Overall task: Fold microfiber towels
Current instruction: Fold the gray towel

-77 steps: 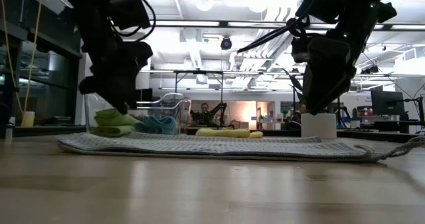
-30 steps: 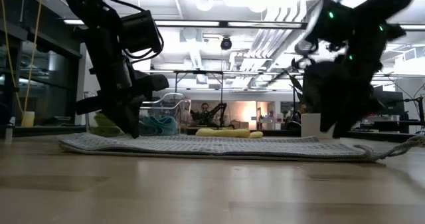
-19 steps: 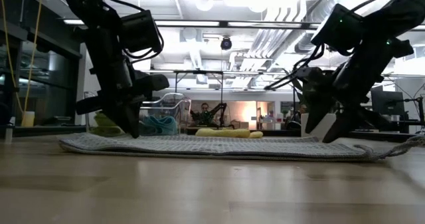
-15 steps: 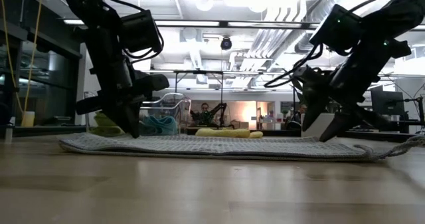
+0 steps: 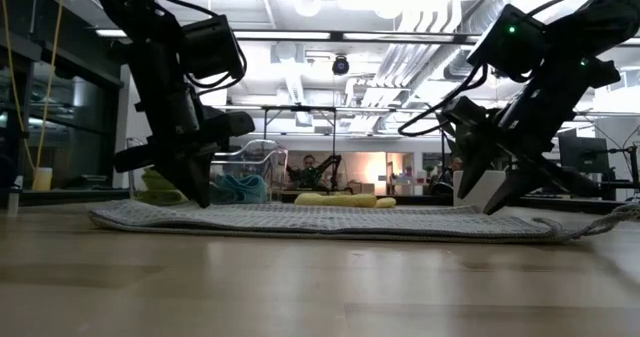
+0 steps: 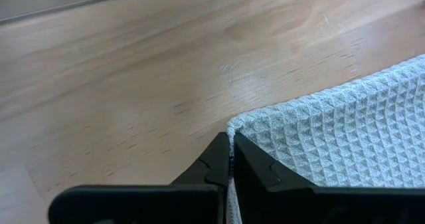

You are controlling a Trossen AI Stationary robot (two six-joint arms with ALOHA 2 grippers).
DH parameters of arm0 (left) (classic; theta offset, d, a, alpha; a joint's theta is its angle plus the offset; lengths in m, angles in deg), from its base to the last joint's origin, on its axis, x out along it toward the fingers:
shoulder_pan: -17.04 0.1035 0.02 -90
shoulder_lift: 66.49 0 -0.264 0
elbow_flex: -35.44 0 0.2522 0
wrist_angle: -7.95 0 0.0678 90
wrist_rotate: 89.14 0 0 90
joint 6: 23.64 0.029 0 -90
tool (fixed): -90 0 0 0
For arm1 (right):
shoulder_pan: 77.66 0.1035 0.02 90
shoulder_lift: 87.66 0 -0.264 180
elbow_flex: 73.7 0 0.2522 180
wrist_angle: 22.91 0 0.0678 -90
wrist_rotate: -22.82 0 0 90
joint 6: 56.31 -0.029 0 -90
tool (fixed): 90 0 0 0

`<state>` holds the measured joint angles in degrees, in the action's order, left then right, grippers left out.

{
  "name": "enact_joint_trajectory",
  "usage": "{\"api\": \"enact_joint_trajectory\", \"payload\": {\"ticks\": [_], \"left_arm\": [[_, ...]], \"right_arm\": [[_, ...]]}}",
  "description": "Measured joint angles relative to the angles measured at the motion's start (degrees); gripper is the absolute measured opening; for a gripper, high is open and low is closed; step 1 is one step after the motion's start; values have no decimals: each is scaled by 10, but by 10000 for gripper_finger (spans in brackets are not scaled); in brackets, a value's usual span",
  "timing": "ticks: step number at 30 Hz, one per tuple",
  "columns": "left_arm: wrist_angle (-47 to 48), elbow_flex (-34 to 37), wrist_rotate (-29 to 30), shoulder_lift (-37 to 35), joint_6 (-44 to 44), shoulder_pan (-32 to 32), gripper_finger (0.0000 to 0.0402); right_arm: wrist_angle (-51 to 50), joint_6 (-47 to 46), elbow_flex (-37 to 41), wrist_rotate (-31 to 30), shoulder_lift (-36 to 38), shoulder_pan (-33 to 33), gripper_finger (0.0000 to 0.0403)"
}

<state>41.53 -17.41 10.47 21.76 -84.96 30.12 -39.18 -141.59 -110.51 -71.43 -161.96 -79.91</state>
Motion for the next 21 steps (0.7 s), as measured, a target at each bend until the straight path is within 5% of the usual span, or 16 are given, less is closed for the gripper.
{"api": "enact_joint_trajectory", "payload": {"ticks": [8, 21], "left_arm": [[0, 0, 1, 0, 0, 0, 3], [0, 0, 1, 0, 0, 0, 3]], "right_arm": [[2, -15, 0, -5, 0, 2, 112], [53, -47, -2, -3, -60, 4, 107]]}}
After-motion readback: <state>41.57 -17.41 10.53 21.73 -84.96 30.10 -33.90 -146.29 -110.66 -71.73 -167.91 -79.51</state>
